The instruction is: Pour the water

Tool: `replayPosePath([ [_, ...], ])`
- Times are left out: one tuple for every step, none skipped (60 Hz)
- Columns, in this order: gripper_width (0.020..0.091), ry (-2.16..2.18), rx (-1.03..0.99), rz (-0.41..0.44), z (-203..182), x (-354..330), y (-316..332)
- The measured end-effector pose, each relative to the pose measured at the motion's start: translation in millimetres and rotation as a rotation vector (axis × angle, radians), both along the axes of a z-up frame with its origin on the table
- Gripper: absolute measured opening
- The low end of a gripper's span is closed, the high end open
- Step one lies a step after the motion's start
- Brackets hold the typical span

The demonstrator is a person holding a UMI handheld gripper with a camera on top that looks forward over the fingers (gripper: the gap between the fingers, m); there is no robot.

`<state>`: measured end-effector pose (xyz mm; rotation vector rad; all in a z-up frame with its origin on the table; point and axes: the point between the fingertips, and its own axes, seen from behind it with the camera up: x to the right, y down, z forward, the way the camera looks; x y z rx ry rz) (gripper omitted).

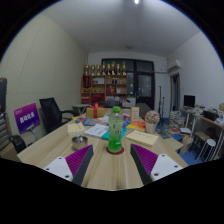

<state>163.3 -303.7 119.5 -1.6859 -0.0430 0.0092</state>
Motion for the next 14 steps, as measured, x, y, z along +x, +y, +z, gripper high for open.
replayPosePath([
  [0.0838,0.002,0.004,0.002,2,-1,-13],
  [0.0839,0.005,0.009,0.004,5,-2,-17],
  [0.0840,0.009,0.013,0.008,5,-4,-21],
  [0.0840,0.012,0.017,0.012,7,-6,-31],
  [0.0840,0.014,0.019,0.014,8,-7,-41],
  [0.0842,0.017,0.020,0.016,9,-9,-52],
  [0.0840,0.021,0.021,0.016,9,-10,-61],
  [0.0839,0.025,0.022,0.016,10,-11,-70],
  [0.0842,0.029,0.023,0.015,10,-12,-80],
  [0.0837,0.034,0.022,0.015,11,-10,-82],
  [0.0839,0.038,0.020,0.012,11,-11,-89],
  [0.0839,0.041,0.019,0.010,11,-11,-95],
  [0.0838,0.045,0.019,0.006,11,-12,-101],
  [0.0837,0.050,0.019,0.002,11,-11,-108],
])
